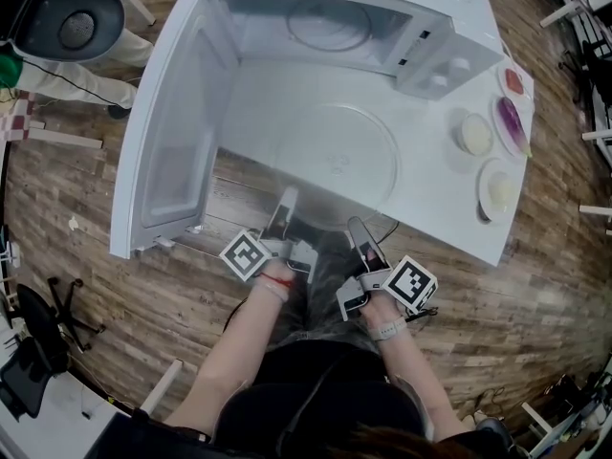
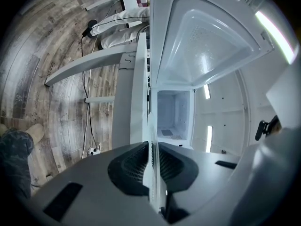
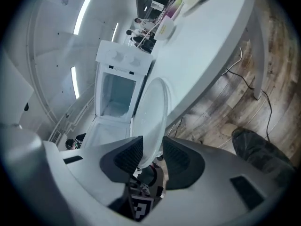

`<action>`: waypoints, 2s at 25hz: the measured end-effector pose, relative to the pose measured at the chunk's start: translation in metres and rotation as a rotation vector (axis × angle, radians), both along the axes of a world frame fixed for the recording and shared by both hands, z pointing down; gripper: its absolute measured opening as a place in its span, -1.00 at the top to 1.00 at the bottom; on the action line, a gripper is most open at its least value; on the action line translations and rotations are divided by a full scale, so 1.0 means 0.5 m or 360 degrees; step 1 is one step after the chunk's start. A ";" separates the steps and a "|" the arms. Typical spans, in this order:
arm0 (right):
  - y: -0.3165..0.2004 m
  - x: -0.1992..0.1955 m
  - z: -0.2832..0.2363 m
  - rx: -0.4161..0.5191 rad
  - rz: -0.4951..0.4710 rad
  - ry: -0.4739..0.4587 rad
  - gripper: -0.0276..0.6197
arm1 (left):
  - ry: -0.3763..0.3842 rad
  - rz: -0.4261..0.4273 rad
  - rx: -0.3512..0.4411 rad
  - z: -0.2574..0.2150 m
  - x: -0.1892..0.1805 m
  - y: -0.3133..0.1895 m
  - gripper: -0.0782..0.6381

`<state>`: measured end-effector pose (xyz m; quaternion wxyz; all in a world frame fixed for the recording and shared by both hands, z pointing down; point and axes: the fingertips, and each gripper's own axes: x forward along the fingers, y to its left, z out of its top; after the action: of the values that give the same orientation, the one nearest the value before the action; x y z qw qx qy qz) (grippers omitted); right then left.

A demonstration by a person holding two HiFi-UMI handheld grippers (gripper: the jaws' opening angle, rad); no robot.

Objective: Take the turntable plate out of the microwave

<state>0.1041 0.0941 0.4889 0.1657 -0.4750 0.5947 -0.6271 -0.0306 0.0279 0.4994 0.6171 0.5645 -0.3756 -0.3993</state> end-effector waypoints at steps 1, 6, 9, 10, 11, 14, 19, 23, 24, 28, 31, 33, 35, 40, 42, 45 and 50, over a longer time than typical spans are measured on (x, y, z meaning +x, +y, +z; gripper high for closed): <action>0.000 -0.008 0.003 -0.0012 0.0000 -0.0028 0.52 | -0.0013 0.0006 0.0008 -0.001 0.000 -0.001 0.69; 0.000 -0.039 0.019 -0.0072 0.0026 -0.0163 0.53 | -0.0035 0.0016 0.0020 -0.003 0.001 -0.003 0.69; -0.002 -0.043 0.023 -0.0080 0.0082 -0.0250 0.53 | -0.0041 0.0019 0.0029 -0.001 0.003 -0.004 0.69; -0.003 -0.042 0.024 -0.0081 0.0109 -0.0281 0.54 | -0.0045 0.0021 0.0029 -0.001 0.004 -0.004 0.69; -0.003 -0.040 0.025 -0.0082 0.0136 -0.0316 0.56 | -0.0049 0.0024 0.0028 0.000 0.004 -0.004 0.69; -0.004 -0.039 0.030 -0.0099 0.0204 -0.0406 0.63 | -0.0057 0.0037 0.0027 -0.003 0.002 -0.004 0.69; -0.007 -0.037 0.027 -0.0072 0.0233 -0.0453 0.75 | -0.0063 0.0055 0.0027 -0.003 0.004 -0.006 0.69; -0.004 -0.034 0.030 -0.0058 0.0254 -0.0490 0.77 | -0.0086 0.0091 0.0042 0.000 0.006 -0.002 0.69; -0.004 -0.033 0.030 -0.0053 0.0256 -0.0491 0.77 | -0.0108 0.0111 0.0053 0.000 0.008 -0.001 0.69; -0.006 -0.033 0.025 -0.0038 0.0269 -0.0522 0.77 | -0.0199 0.0188 0.0064 0.005 0.010 0.005 0.69; -0.006 -0.031 0.024 -0.0033 0.0266 -0.0527 0.77 | -0.0240 0.0244 0.0091 0.007 0.013 0.006 0.68; -0.005 -0.031 0.022 -0.0031 0.0264 -0.0530 0.77 | -0.0245 0.0282 0.0123 0.006 0.015 0.006 0.67; -0.006 -0.030 0.019 -0.0027 0.0265 -0.0535 0.77 | -0.0230 0.0313 0.0142 0.003 0.018 0.006 0.65; -0.007 -0.026 0.016 -0.0019 0.0266 -0.0533 0.77 | -0.0133 0.0362 0.0094 0.004 0.024 0.010 0.45; -0.006 -0.026 0.017 -0.0021 0.0265 -0.0533 0.77 | -0.0145 0.0387 0.0101 0.004 0.024 0.016 0.44; -0.007 -0.025 0.016 -0.0019 0.0261 -0.0526 0.77 | -0.0207 0.0438 0.0102 0.006 0.024 0.027 0.42; -0.013 -0.024 0.011 0.0016 0.0248 -0.0515 0.77 | -0.0333 0.0555 0.0151 -0.002 0.044 0.053 0.40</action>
<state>0.0919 0.0875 0.4942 0.3097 -0.4117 0.5248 -0.6776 -0.0088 0.0544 0.4985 0.6072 0.6878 -0.3150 -0.2430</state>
